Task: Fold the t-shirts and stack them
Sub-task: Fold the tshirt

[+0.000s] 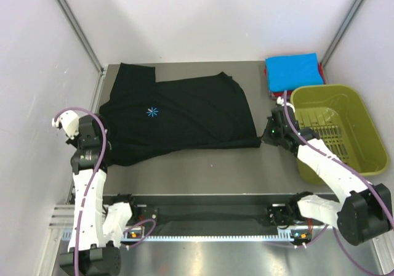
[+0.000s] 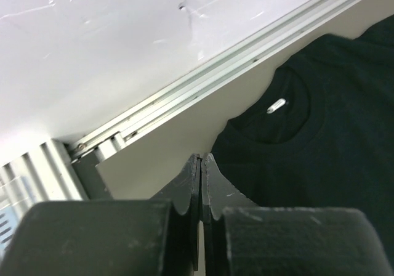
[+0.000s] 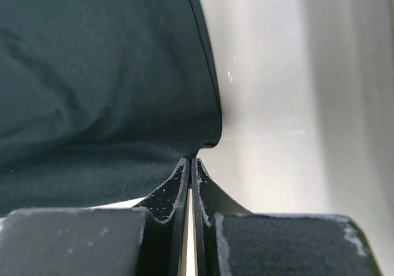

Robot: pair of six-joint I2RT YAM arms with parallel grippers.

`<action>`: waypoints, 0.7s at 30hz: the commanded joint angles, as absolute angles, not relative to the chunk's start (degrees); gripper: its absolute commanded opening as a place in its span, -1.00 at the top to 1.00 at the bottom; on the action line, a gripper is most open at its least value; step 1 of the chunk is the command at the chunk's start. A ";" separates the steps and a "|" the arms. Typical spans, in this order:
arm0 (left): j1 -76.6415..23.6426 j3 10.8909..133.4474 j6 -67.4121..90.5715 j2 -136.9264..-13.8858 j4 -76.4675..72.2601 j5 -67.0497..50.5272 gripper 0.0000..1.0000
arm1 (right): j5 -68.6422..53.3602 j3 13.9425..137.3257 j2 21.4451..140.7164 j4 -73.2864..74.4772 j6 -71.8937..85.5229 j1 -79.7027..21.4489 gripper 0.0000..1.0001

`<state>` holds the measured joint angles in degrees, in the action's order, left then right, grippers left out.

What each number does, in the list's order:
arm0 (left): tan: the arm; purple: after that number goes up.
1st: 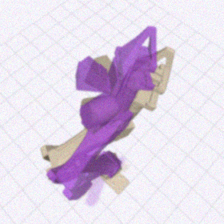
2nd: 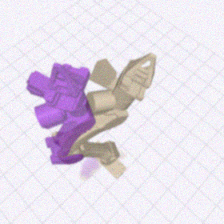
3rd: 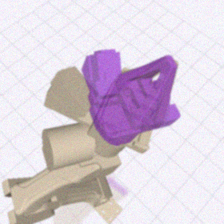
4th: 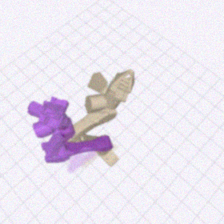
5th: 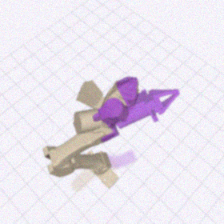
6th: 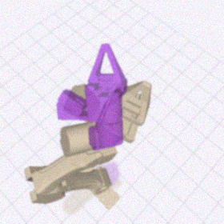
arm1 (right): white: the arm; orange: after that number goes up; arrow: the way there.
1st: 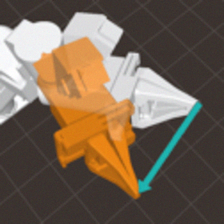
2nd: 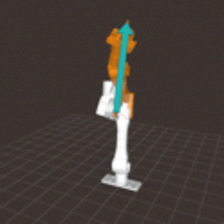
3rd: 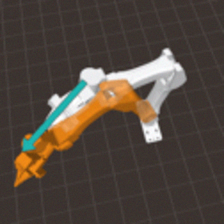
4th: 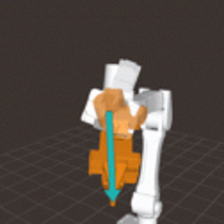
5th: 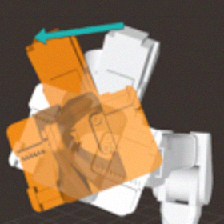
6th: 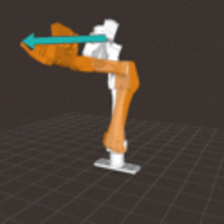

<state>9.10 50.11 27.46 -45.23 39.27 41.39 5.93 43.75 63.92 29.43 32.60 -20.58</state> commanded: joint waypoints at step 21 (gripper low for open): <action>9.05 48.32 17.67 -66.67 18.89 30.68 1.00 | 8.35 69.60 92.36 26.36 21.80 -20.83 1.00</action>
